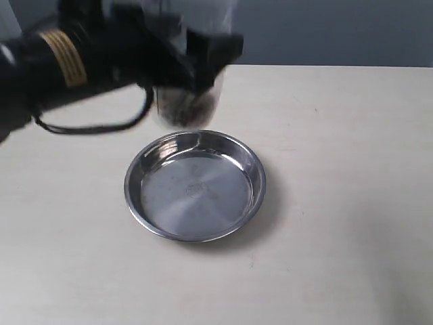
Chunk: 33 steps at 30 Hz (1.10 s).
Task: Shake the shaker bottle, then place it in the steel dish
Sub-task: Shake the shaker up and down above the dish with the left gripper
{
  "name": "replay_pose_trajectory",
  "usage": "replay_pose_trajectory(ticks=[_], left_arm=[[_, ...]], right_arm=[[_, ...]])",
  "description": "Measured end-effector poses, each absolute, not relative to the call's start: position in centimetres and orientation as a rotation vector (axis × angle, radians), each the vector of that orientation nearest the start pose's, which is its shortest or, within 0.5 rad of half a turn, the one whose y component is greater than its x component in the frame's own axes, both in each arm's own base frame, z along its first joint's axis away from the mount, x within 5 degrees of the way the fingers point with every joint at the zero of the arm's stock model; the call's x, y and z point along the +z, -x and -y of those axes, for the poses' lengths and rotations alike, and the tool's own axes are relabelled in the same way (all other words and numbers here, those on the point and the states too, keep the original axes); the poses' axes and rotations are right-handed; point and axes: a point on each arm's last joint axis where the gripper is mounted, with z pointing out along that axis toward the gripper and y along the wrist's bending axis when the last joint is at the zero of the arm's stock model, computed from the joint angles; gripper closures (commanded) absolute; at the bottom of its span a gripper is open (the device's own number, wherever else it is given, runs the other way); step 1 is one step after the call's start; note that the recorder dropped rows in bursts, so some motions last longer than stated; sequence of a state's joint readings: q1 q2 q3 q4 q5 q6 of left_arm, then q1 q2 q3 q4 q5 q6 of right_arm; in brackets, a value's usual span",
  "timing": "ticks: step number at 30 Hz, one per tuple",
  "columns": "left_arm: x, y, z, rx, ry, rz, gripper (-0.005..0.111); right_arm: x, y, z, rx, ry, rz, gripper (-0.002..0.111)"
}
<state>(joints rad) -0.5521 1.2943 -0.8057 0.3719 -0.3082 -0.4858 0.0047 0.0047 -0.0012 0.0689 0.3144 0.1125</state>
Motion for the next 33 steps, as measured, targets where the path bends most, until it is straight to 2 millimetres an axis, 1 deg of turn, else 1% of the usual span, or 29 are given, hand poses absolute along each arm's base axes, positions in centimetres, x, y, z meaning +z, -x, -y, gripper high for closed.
replay_pose_trajectory(ticks=[1,2,5,6,7,8,9,10,11,12,13,14,16,17,18,20,21,22,23,24,25,26,27,28,29,30,33], left_arm=[[31.9,-23.9,16.1,-0.605,-0.450,-1.648,0.106],[31.2,-23.9,16.2,-0.607,-0.454,-1.667,0.106],[25.9,-24.7,16.3,-0.558,-0.476,-1.861,0.106],[25.0,-25.0,16.3,-0.532,-0.481,-1.914,0.106],[25.4,-25.1,16.2,-0.521,-0.475,-1.915,0.106],[27.0,-25.2,16.1,-0.517,-0.467,-1.877,0.106],[29.2,-25.3,16.0,-0.525,-0.448,-1.809,0.106],[30.9,-25.1,15.9,-0.534,-0.442,-1.753,0.106],[32.1,-24.9,15.8,-0.542,-0.437,-1.711,0.106],[32.1,-24.7,15.7,-0.542,-0.439,-1.707,0.106],[31.1,-24.6,15.6,-0.538,-0.445,-1.735,0.106],[29.0,-24.7,15.6,-0.521,-0.457,-1.808,0.106],[24.2,-24.8,15.4,-0.438,-0.487,-2.031,0.106],[23.1,-24.7,15.3,-0.403,-0.503,-2.093,0.106],[23.3,-24.5,15.1,-0.382,-0.512,-2.102,0.106],[27.1,-24.5,15.1,-0.407,-0.503,-1.965,0.106],[29.8,-24.4,15.2,-0.444,-0.493,-1.851,0.106],[31.7,-24.1,15.3,-0.484,-0.484,-1.754,0.106],[32.3,-24.0,15.4,-0.519,-0.479,-1.697,0.106],[32.1,-23.8,15.7,-0.560,-0.473,-1.666,0.106],[30.4,-24.0,15.9,-0.584,-0.465,-1.699,0.106],[27.9,-24.3,16.1,-0.590,-0.456,-1.773,0.106],[25.3,-24.6,16.1,-0.577,-0.447,-1.875,0.106],[23.2,-24.7,16.0,-0.551,-0.439,-1.977,0.106],[22.7,-24.6,15.9,-0.535,-0.435,-2.016,0.106],[23.4,-24.5,15.8,-0.538,-0.430,-1.997,0.106],[28.7,-24.3,15.9,-0.590,-0.419,-1.792,0.106]], right_arm=[[18.5,-5.4,-0.2,0.150,-0.141,-1.798,0.109],[18.5,-5.4,-0.2,0.150,-0.141,-1.798,0.109],[18.5,-5.4,-0.2,0.150,-0.141,-1.798,0.109],[18.5,-5.4,-0.2,0.150,-0.141,-1.798,0.109],[18.5,-5.4,-0.2,0.150,-0.141,-1.798,0.109],[18.5,-5.4,-0.2,0.150,-0.141,-1.798,0.109],[18.5,-5.4,-0.2,0.150,-0.141,-1.798,0.109],[18.5,-5.4,-0.2,0.150,-0.141,-1.796,0.109],[18.5,-5.4,-0.2,0.150,-0.141,-1.796,0.109],[18.5,-5.4,-0.2,0.151,-0.142,-1.796,0.109],[18.5,-5.4,-0.2,0.151,-0.142,-1.796,0.109],[18.5,-5.4,-0.2,0.151,-0.142,-1.796,0.109],[18.5,-5.4,-0.2,0.151,-0.142,-1.796,0.109],[18.5,-5.4,-0.2,0.151,-0.142,-1.796,0.109],[18.5,-5.4,-0.2,0.151,-0.142,-1.796,0.109],[18.5,-5.4,-0.2,0.151,-0.142,-1.798,0.109],[18.5,-5.4,-0.2,0.151,-0.142,-1.798,0.109],[18.5,-5.4,-0.2,0.151,-0.142,-1.798,0.109],[18.5,-5.4,-0.2,0.151,-0.142,-1.798,0.109],[18.5,-5.4,-0.2,0.151,-0.142,-1.798,0.109],[18.5,-5.4,-0.2,0.151,-0.142,-1.798,0.109],[18.5,-5.4,-0.2,0.151,-0.142,-1.798,0.109],[18.5,-5.4,-0.2,0.151,-0.142,-1.798,0.109],[18.5,-5.4,-0.2,0.151,-0.142,-1.798,0.109],[18.5,-5.4,-0.2,0.151,-0.142,-1.798,0.109],[18.5,-5.4,-0.2,0.151,-0.142,-1.798,0.109],[18.5,-5.4,-0.2,0.151,-0.142,-1.798,0.109]])
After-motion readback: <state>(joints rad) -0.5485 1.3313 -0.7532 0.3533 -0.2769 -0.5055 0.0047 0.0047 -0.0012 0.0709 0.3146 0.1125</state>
